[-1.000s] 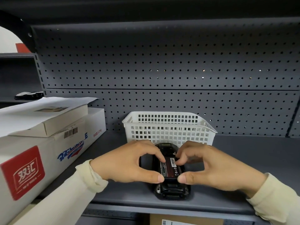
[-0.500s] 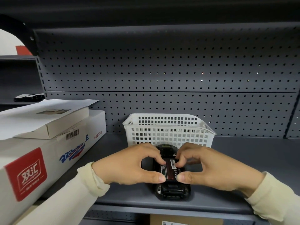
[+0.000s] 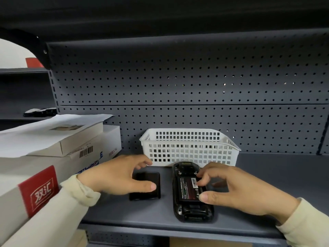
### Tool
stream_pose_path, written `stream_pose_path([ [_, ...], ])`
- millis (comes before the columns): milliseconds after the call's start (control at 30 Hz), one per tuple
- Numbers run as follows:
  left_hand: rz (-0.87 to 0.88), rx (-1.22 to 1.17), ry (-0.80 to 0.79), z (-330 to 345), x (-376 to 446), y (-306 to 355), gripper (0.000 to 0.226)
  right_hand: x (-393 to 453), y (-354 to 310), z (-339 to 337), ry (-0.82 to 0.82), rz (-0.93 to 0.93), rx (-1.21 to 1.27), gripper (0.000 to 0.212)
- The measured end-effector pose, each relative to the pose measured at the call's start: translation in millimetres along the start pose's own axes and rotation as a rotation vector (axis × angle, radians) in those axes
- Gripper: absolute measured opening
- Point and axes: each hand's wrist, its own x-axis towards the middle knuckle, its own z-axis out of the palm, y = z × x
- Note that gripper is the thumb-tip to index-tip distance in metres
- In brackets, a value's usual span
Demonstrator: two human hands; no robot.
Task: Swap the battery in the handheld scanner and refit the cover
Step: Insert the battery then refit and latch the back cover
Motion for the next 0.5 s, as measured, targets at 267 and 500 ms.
stream_pose_path([
  [267, -0.144, -0.014, -0.195, 2.4, 4.0, -9.8, 0.085, 3.1, 6.6, -0.8, -0.013, -0.021, 0.048, 0.037],
  [500, -0.122, -0.026, -0.134, 0.9, 5.2, -9.4, 0.079, 4.8, 8.1, -3.6, -0.030, -0.019, 0.046, 0.046],
])
